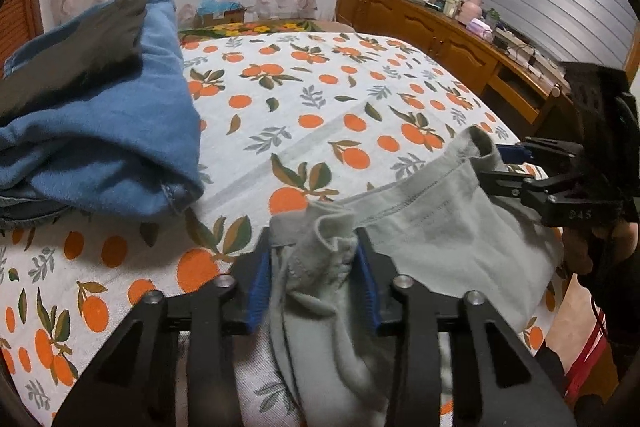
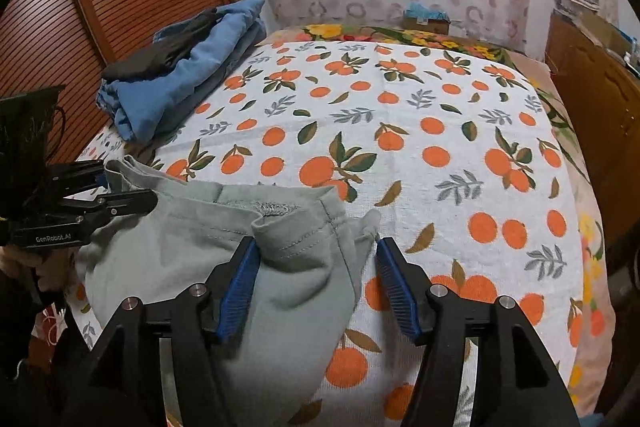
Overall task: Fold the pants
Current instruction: 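Grasp the folded grey pants edge with the left gripper while the right gripper grasps too, then lift the folded pants with both grippers and carry them onto the jeans stack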
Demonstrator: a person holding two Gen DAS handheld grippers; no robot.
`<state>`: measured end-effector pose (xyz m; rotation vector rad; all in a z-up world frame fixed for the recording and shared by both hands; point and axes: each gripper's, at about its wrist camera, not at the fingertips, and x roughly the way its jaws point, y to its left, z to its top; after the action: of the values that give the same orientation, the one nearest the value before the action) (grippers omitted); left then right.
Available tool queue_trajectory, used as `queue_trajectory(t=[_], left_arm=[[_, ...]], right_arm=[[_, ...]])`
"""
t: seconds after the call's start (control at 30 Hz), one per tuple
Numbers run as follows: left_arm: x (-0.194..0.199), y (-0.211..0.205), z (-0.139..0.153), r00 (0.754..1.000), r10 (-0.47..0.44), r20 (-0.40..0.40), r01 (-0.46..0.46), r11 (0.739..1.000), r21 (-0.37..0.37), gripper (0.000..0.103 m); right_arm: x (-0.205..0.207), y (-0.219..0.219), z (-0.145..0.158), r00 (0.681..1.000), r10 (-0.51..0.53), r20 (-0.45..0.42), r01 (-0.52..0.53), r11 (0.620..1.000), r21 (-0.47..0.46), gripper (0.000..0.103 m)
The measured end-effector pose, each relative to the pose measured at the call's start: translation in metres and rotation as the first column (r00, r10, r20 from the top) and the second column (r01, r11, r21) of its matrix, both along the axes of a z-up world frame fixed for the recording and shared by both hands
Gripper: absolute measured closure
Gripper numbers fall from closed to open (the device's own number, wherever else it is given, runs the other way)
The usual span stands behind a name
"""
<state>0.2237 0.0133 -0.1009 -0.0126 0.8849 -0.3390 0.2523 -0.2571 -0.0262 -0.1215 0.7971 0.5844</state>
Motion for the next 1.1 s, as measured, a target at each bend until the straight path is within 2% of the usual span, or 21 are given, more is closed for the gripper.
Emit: queue_trajectory(t=[0.07,0.2,0.27,0.33,0.43,0.67,0.73,0.83,0.97,1.1], left_arm=[[-0.002,-0.001,0.0,1.0,-0.004,0.004,0.004,1.0,0.005,0.072],[-0.003,0.0,0.0,1.0,-0.005,-0.003,0.005,1.0,-0.009,0.073],[-0.002,0.001,0.0,1.0,-0.002,-0.009,0.002,1.0,-0.015,0.073],[-0.001,0.0,0.0,1.0,-0.006,-0.012,0.005,1.0,-0.012,0.072],[0.001,0.002,-0.002,1.0,0.004,-0.027,-0.004,1.0,-0.02,0.067],[0.005,0.001,-0.002,1.0,0.011,-0.024,-0.012,0.999,-0.032,0.066],[0.003,-0.001,-0.002,1.0,-0.008,-0.017,0.008,0.999,-0.036,0.078],[-0.003,-0.004,-0.001,1.0,-0.023,0.0,0.023,0.999,-0.031,0.087],[-0.016,0.002,0.006,1.0,-0.004,0.029,0.006,0.998,-0.069,0.089],[-0.033,0.004,0.016,0.998,-0.008,0.061,0.012,0.998,-0.066,0.09]], right_arm=[[0.0,0.0,-0.002,1.0,0.007,0.001,-0.007,1.0,0.008,0.04],[-0.001,0.0,-0.004,1.0,0.025,-0.005,-0.025,0.999,0.037,0.055],[-0.003,0.001,-0.005,0.999,0.033,-0.002,-0.033,0.999,0.03,0.057],[-0.004,0.002,-0.005,0.999,0.04,-0.006,-0.039,0.999,0.027,0.07],[-0.006,0.004,-0.005,0.998,0.056,-0.007,-0.055,0.998,0.039,0.081],[-0.012,0.005,-0.006,0.998,0.06,0.008,-0.06,0.997,0.041,0.084],[-0.012,0.006,-0.007,0.998,0.058,0.011,-0.058,0.998,0.035,0.084],[-0.014,0.008,-0.007,0.998,0.06,0.021,-0.06,0.998,0.021,0.084],[-0.017,0.009,-0.006,0.998,0.061,0.032,-0.062,0.998,0.022,0.085],[-0.028,0.008,-0.001,0.996,0.062,0.06,-0.064,0.997,0.031,0.087]])
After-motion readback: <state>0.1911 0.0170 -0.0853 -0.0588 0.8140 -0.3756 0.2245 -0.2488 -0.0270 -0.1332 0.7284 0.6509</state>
